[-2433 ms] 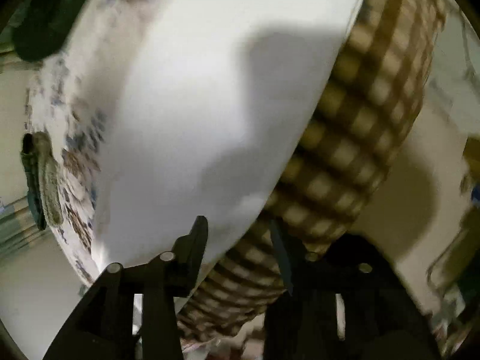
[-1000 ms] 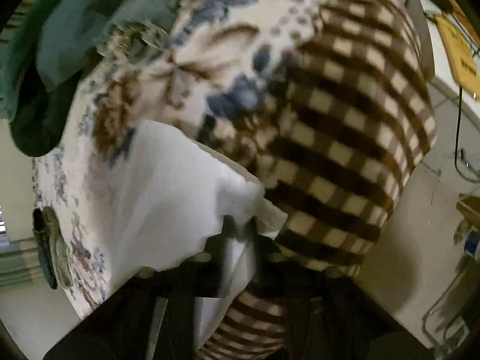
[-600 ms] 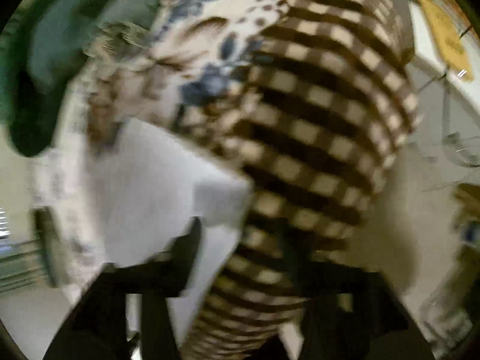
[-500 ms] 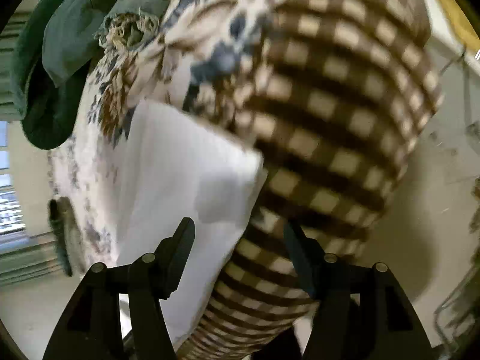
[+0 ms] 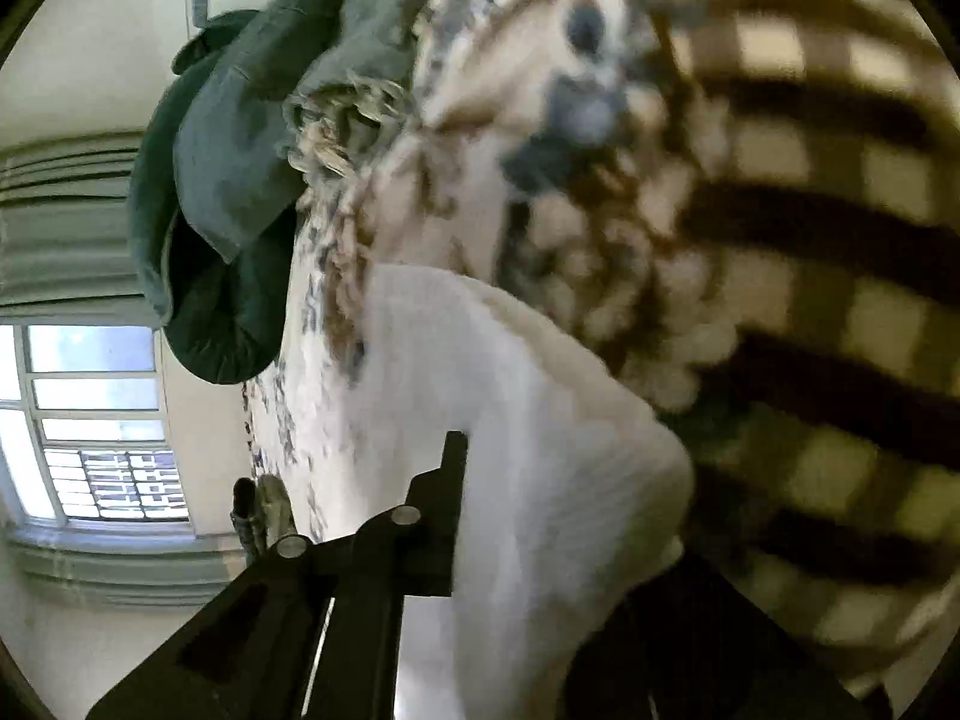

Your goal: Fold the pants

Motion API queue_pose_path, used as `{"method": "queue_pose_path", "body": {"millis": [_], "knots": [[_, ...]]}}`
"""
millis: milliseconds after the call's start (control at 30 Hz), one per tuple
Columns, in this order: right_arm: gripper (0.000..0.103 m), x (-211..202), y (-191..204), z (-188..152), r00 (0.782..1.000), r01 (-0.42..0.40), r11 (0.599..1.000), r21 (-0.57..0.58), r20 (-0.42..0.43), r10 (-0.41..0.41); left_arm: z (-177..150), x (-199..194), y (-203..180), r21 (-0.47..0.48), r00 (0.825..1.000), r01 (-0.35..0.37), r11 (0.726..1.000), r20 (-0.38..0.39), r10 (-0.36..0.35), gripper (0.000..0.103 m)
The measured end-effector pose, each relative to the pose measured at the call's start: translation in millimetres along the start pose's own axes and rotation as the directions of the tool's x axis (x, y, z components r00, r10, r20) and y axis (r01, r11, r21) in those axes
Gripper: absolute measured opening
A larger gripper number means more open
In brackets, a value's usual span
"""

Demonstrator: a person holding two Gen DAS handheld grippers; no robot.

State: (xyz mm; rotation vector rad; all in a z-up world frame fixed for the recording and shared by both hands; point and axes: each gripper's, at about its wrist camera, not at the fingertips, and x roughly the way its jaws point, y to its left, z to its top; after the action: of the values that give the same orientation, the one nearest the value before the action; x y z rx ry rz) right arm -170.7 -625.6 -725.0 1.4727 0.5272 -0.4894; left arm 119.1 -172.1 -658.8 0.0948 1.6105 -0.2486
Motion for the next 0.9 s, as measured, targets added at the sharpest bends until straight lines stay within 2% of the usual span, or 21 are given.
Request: {"method": "queue_pose_path", "body": {"millis": [100,200,267,367,433,500,533,600,700,767,800,833,900], "knots": [[0.006,-23,39,0,0.999,-0.025,0.997,-0.074,0.022,0.027,-12,-21,16,-0.063,0.998,0.057,0.996,0.024,-0.056,0.103],[0.006,-43,100,-25,1.000,-0.015,0.975,-0.220,0.018,0.019,-29,-48,43,-0.119,0.987,0.154,0.981,0.056,-0.148,0.103],[0.006,-49,135,-46,1.000,-0.024,0.955,-0.296,0.006,0.027,-41,-66,65,-0.138,0.979,0.195,0.971,0.083,-0.185,0.103],[0.006,-59,185,-95,0.999,-0.036,0.914,-0.403,-0.012,0.034,-64,-98,107,-0.164,0.973,0.209,0.964,0.136,-0.187,0.103],[0.006,-53,219,-131,0.998,-0.053,0.891,-0.450,-0.036,0.042,-49,-124,133,-0.189,0.971,0.203,0.961,0.162,-0.173,0.103],[0.006,-42,244,-172,0.997,-0.062,0.867,-0.494,-0.068,0.032,-54,-136,166,-0.220,0.969,0.198,0.955,0.192,-0.156,0.103],[0.006,-34,255,-201,0.995,-0.067,0.855,-0.515,-0.094,0.021,-46,-137,175,-0.234,0.968,0.189,0.954,0.206,-0.142,0.103],[0.006,-18,266,-247,0.990,-0.071,0.837,-0.542,-0.143,-0.009,-41,-141,198,-0.262,0.967,0.167,0.951,0.233,-0.106,0.103],[0.006,22,267,-322,0.972,-0.068,0.803,-0.592,-0.220,-0.080,-62,-144,244,-0.321,0.967,0.151,0.935,0.243,-0.073,0.103],[0.006,55,256,-370,0.955,-0.039,0.769,-0.638,-0.250,-0.159,-75,-138,267,-0.365,0.969,0.147,0.920,0.240,-0.060,0.103],[0.006,68,250,-392,0.946,-0.019,0.741,-0.672,-0.252,-0.204,-84,-135,281,-0.389,0.970,0.143,0.910,0.239,-0.051,0.103],[0.006,85,241,-420,0.933,0.016,0.694,-0.720,-0.240,-0.270,-93,-133,291,-0.408,0.971,0.137,0.903,0.234,-0.041,0.103],[0.007,112,226,-453,0.904,0.078,0.623,-0.778,-0.209,-0.374,-112,-126,316,-0.463,0.974,0.131,0.876,0.225,-0.026,0.103]]}}
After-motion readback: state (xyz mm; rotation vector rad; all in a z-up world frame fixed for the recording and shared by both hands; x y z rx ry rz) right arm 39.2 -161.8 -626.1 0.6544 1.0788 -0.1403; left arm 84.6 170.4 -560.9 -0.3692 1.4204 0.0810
